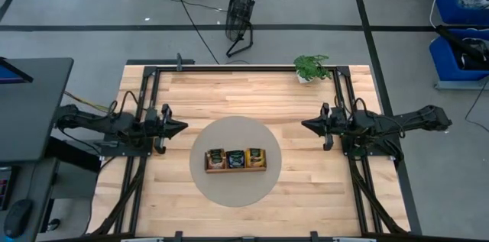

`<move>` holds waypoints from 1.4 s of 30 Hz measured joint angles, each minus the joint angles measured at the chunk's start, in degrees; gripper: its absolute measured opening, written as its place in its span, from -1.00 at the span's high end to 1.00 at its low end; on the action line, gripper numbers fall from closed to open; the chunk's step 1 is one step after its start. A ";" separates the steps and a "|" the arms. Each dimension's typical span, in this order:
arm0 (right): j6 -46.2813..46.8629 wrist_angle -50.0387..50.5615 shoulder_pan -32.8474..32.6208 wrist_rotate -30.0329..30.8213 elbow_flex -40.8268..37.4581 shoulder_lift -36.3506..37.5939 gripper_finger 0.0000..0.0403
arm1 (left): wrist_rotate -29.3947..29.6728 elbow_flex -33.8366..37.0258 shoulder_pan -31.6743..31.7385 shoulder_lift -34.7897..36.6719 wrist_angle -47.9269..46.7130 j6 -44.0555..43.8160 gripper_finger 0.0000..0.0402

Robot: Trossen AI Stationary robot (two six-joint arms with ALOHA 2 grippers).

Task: Pick & Place Tea
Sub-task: Return to Home Position

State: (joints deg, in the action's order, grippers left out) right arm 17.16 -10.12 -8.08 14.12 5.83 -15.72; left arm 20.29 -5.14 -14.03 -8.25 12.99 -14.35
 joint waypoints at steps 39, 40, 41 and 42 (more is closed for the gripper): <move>-8.53 12.69 0.17 3.31 -3.02 4.83 0.97 | -0.39 0.91 -0.01 7.92 -16.43 13.50 0.93; -9.94 12.71 0.19 3.45 -3.02 4.81 0.97 | -0.42 0.91 -0.01 7.90 -17.09 13.57 0.93; -11.03 12.72 0.19 3.44 -3.02 4.78 0.97 | -0.41 0.91 -0.01 7.89 -17.36 13.56 0.93; -12.14 12.70 0.20 3.46 -3.02 4.80 0.97 | -0.45 0.91 -0.01 7.90 -17.31 13.52 0.93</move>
State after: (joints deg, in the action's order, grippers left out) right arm 5.02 2.57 -7.88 17.58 2.81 -10.92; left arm 19.85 -4.23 -14.04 -0.35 -4.33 -0.83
